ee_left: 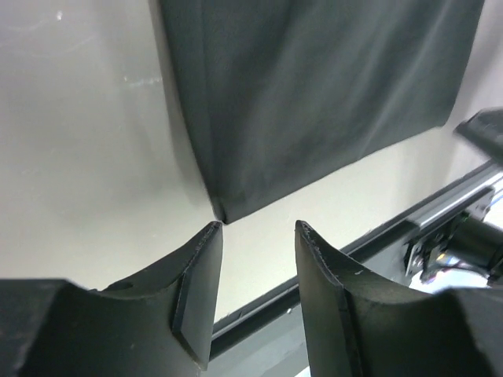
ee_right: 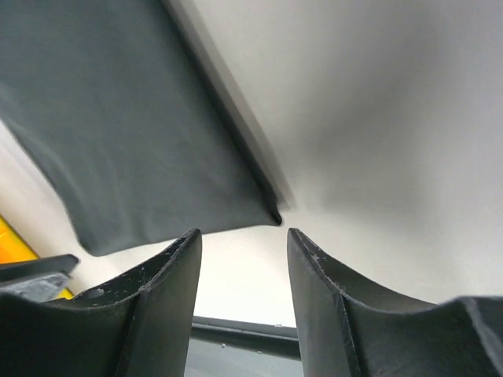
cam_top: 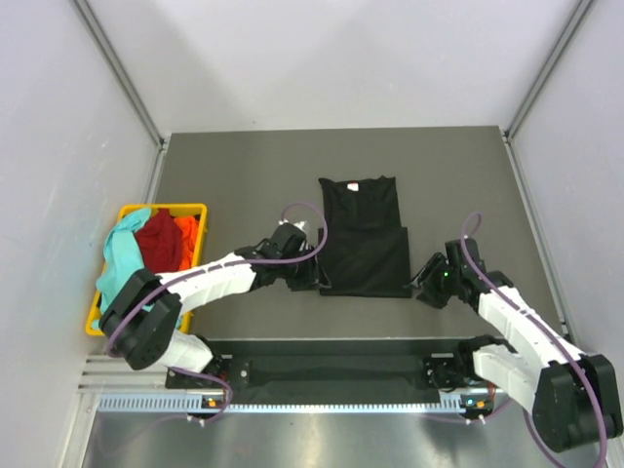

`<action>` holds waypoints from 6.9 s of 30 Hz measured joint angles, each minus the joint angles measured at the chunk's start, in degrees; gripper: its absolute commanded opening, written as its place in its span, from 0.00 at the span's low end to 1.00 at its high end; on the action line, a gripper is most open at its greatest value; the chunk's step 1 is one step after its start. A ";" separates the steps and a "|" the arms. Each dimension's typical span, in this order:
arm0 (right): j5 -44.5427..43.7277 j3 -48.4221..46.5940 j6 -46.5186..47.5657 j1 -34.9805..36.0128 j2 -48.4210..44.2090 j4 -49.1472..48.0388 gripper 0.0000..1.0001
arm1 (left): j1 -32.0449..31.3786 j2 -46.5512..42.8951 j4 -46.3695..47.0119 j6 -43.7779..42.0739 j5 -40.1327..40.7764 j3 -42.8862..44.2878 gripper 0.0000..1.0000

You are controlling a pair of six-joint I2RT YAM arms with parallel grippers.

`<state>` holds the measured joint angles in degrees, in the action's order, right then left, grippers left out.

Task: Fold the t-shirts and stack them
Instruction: Fold the tshirt

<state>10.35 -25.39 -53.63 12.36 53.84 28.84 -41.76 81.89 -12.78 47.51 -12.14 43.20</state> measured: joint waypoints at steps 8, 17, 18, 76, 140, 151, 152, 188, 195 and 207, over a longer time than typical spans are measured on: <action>-1.73 4.07 -3.80 2.19 -0.37 -1.70 0.47 | -1.03 0.00 4.11 5.20 2.99 -2.51 0.48; -2.12 6.82 -6.43 2.54 0.31 -9.25 0.41 | -1.92 1.25 6.95 8.04 5.35 -5.38 0.44; -2.08 6.99 -6.56 2.54 0.59 -9.97 0.39 | -1.92 1.70 7.23 8.20 5.55 -5.62 0.43; -11.34 -9.79 11.23 2.91 -18.40 17.25 0.00 | -21.53 -6.03 -12.41 13.11 25.05 9.77 0.00; 6.67 -66.88 26.58 -5.01 66.75 -9.64 0.47 | 24.15 48.78 1.42 -7.80 -4.28 56.22 0.33; 10.01 -55.65 37.73 -5.31 52.85 -4.09 0.50 | 23.85 33.86 0.96 -10.16 -6.91 41.77 0.36; 10.38 -55.45 38.53 -5.33 53.13 -3.80 0.50 | 23.71 33.24 1.88 -10.16 -7.58 40.33 0.36; 17.90 -32.98 36.46 -5.90 49.46 -15.80 0.35 | 19.91 32.04 5.90 -14.03 -11.43 27.54 0.27; 18.73 -32.00 34.69 -6.14 49.37 -17.81 0.34 | 19.91 32.04 6.73 -13.38 -14.36 27.50 0.00; 19.61 -30.49 31.52 -6.16 49.24 -20.79 0.33 | 19.91 31.08 10.97 -3.17 -16.41 20.87 0.04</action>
<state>29.95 -55.88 -22.11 6.20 103.09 8.05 -21.85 112.97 -1.80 44.34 -28.56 64.07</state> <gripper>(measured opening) 0.337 0.011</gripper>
